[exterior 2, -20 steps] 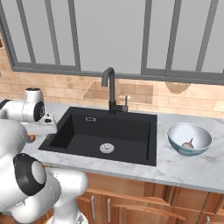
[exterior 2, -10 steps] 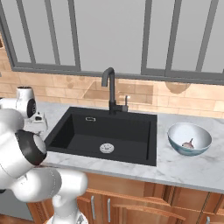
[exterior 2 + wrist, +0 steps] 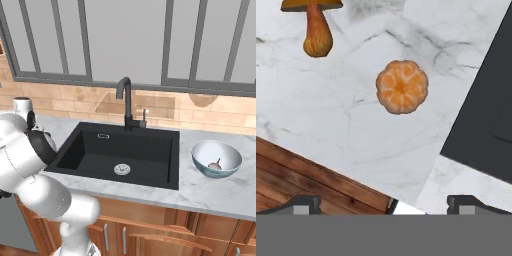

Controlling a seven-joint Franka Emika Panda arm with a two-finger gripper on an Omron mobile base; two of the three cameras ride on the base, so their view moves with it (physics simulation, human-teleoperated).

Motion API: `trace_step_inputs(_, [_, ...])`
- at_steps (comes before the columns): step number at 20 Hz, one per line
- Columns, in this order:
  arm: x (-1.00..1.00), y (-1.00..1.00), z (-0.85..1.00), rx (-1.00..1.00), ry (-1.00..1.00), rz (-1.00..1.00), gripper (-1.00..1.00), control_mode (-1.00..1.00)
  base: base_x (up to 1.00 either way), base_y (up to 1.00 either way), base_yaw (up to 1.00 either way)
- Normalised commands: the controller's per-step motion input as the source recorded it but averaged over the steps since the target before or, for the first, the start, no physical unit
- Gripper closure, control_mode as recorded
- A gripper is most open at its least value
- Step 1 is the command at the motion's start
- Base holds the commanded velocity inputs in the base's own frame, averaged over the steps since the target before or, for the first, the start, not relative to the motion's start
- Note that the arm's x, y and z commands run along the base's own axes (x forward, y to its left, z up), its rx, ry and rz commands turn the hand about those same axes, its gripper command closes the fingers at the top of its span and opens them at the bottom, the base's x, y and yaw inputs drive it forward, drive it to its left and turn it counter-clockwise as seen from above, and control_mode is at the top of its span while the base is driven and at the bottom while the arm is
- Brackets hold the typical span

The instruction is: There is a mixed pile of frozen fruits and vegetables on the counter. Locate all the frozen vegetables and place the items in a bowl on the counter. Take all the frozen fruits and defrost them in a running sink.

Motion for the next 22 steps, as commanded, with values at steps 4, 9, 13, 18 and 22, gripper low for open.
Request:
trace_step_inputs(4, [0.21,0.32,-0.08,-0.01,0.00,-0.11,-1.00,-1.00,0.00,0.00,0.00])
trace_step_inputs(9, [0.19,0.34,-0.06,-0.03,-0.06,-0.11,-1.00,-1.00,0.00,0.00,0.00])
trace_step_inputs(13, [0.11,0.30,-0.01,-0.01,-0.22,-0.08,-1.00,-1.00,0.00,0.00,0.00])
trace_step_inputs(18, [0.20,0.28,0.00,0.00,-0.15,-0.09,-1.00,-1.00,0.00,0.00,0.00])
trace_step_inputs(22, [0.15,0.32,-0.01,-0.02,0.01,-0.08,-1.00,-1.00,0.00,0.00,0.00])
